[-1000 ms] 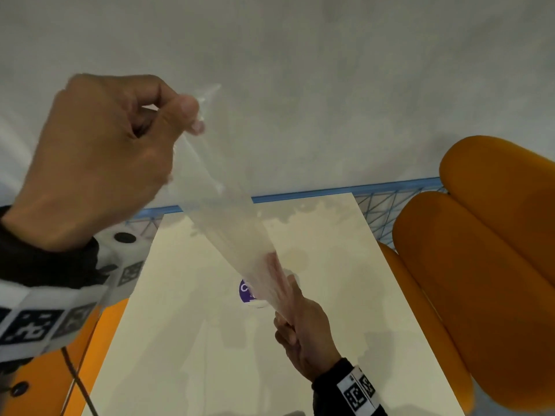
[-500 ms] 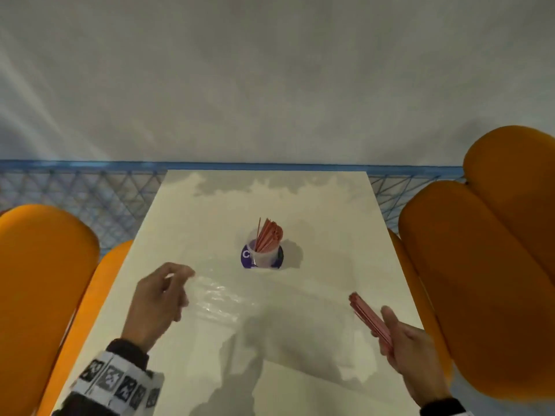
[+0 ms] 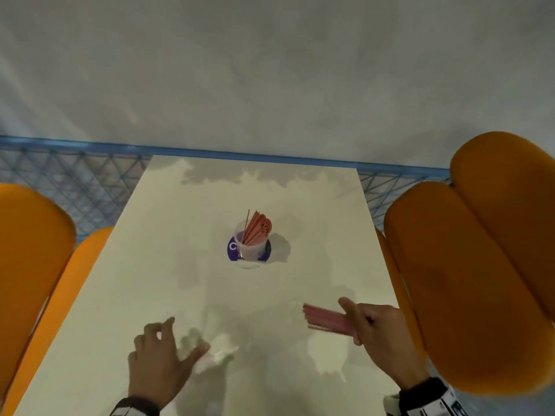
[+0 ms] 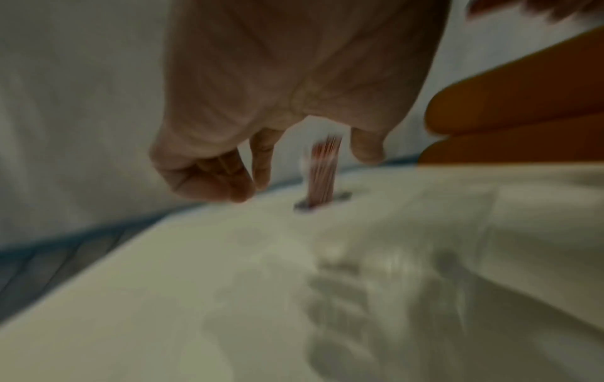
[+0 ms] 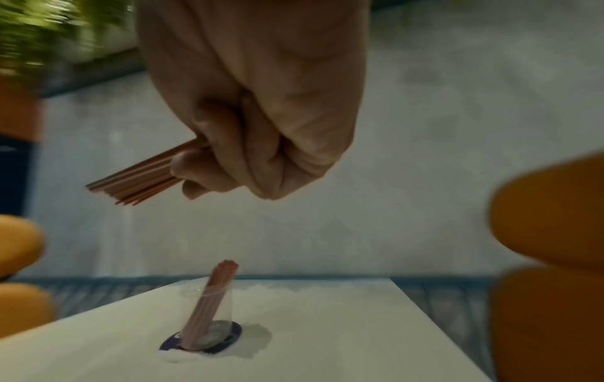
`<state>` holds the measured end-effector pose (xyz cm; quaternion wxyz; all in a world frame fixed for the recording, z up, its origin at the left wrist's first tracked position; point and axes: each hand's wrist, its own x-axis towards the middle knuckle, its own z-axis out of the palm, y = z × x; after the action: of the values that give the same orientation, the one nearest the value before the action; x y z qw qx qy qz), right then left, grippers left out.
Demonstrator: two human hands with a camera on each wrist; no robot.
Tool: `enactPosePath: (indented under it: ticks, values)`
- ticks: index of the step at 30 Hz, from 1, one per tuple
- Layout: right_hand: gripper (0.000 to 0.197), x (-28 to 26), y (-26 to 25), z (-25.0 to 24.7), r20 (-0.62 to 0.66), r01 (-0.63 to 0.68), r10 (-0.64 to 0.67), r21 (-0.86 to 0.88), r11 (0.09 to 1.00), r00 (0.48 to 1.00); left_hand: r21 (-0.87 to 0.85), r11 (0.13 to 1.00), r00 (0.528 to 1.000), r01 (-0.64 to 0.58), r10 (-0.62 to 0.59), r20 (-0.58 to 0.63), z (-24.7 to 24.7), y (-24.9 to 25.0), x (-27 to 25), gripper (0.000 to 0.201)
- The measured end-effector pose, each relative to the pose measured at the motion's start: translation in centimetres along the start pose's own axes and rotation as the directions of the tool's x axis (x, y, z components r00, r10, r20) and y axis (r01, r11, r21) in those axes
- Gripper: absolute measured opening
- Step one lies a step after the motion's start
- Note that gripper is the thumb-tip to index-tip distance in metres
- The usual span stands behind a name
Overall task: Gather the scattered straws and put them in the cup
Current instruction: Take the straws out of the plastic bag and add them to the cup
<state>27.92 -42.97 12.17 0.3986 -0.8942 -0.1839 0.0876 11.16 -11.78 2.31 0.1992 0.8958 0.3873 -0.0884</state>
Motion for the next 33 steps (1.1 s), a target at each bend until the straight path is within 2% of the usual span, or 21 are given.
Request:
enactPosePath:
  ticks: [1, 2, 3, 4, 5, 6, 7, 8, 9, 10, 11, 13, 15, 16, 18, 21, 23, 25, 29, 33]
  values:
    - [0.058, 0.3, -0.9, 0.4, 0.065, 0.033, -0.027, -0.082, 0.996, 0.997, 0.027, 0.996, 0.995, -0.088, 0.089, -0.051, -1.7, 1.6, -0.7, 0.102]
    - [0.067, 0.5, -1.9, 1.1, 0.149, 0.096, -0.067, -0.199, 0.975, 0.987, 0.026, 0.981, 0.981, -0.192, 0.193, -0.027, -3.6, 3.5, -1.5, 0.108]
    - [0.073, 0.7, -2.8, 1.8, 0.234, 0.198, -0.125, -0.32, 0.927, 0.964, 0.004, 0.952, 0.951, -0.306, 0.306, 0.056, -5.6, 5.9, -2.5, 0.111]
    - [0.074, 0.8, -3.9, 2.5, 0.324, 0.3, -0.174, -0.393, 0.869, 0.93, -0.054, 0.919, 0.899, -0.39, 0.393, 0.194, -7.2, 8.2, -3.4, 0.108]
    - [0.071, 0.9, -5.3, 3.1, 0.392, 0.397, -0.238, -0.399, 0.826, 0.889, -0.14, 0.888, 0.817, -0.438, 0.458, 0.351, -8.5, 10.3, -4.2, 0.098]
    - [0.066, 0.8, -6.2, 3.8, 0.452, 0.487, -0.303, -0.378, 0.787, 0.839, -0.241, 0.869, 0.73, -0.432, 0.493, 0.473, -9.0, 11.7, -4.8, 0.081]
    - [0.062, 0.8, -7.5, 4.3, 0.483, 0.564, -0.371, -0.352, 0.747, 0.793, -0.32, 0.861, 0.67, -0.396, 0.509, 0.541, -9.0, 12.5, -5.1, 0.065]
    - [0.062, 0.8, -8.7, 4.6, 0.495, 0.613, -0.413, -0.361, 0.703, 0.765, -0.348, 0.867, 0.658, -0.356, 0.497, 0.565, -8.7, 13.0, -5.3, 0.054]
    - [0.063, 1.0, -9.5, 4.7, 0.465, 0.643, -0.462, -0.387, 0.661, 0.755, -0.33, 0.887, 0.681, -0.322, 0.459, 0.57, -8.3, 13.4, -5.3, 0.047]
    - [0.06, 1.4, -10.4, 4.6, 0.429, 0.635, -0.479, -0.39, 0.667, 0.766, -0.304, 0.906, 0.714, -0.294, 0.42, 0.56, -7.9, 13.6, -5.2, 0.043]
    - [0.053, 1.7, -10.6, 4.7, 0.408, 0.579, -0.438, -0.341, 0.741, 0.801, -0.283, 0.916, 0.751, -0.282, 0.395, 0.53, -7.8, 13.8, -5.2, 0.036]
    - [0.042, 2.4, -10.8, 5.2, 0.318, 0.361, -0.306, -0.13, 0.924, 0.897, -0.261, 0.932, 0.832, -0.251, 0.346, 0.433, -7.8, 14.1, -5.2, 0.019]
    - [0.036, 3.2, -11.0, 6.0, 0.151, 0.157, -0.168, 0.085, 0.984, 0.974, -0.269, 0.941, 0.892, -0.205, 0.293, 0.344, -7.7, 14.4, -5.1, 0.028]
    - [0.034, 3.5, -11.2, 6.5, 0.138, 0.089, -0.105, 0.119, 0.989, 0.985, -0.293, 0.938, 0.91, -0.184, 0.275, 0.309, -7.3, 14.3, -4.7, 0.027]
    - [0.034, 4.2, -12.0, 7.4, 0.185, 0.055, -0.06, 0.032, 0.998, 0.981, -0.287, 0.939, 0.926, -0.189, 0.268, 0.267, -6.8, 14.0, -3.7, 0.025]
    - [0.043, 6.1, -12.1, 8.0, 0.249, 0.112, -0.048, -0.249, 0.962, 0.967, -0.215, 0.931, 0.929, -0.296, 0.333, 0.163, -7.0, 13.5, -1.1, 0.023]
    - [0.04, 7.8, -12.3, 8.5, 0.268, 0.103, -0.036, -0.241, 0.965, 0.963, -0.155, 0.924, 0.92, -0.35, 0.37, 0.131, -7.1, 13.6, 0.9, 0.022]
    - [0.037, 9.7, -12.2, 9.0, 0.293, 0.109, -0.049, -0.189, 0.976, 0.955, -0.136, 0.919, 0.912, -0.371, 0.388, 0.133, -6.7, 14.1, 3.1, 0.028]
    - [0.033, 15.7, -11.4, 9.1, 0.294, 0.194, -0.13, -0.201, 0.96, 0.947, -0.269, 0.88, 0.903, -0.39, 0.424, 0.076, -6.4, 14.3, 8.3, 0.027]
    - [0.035, 23.0, -10.9, 9.8, 0.195, 0.247, -0.178, -0.433, 0.867, 0.965, -0.304, 0.894, 0.926, -0.328, 0.368, 0.081, -5.6, 12.8, 13.5, 0.064]
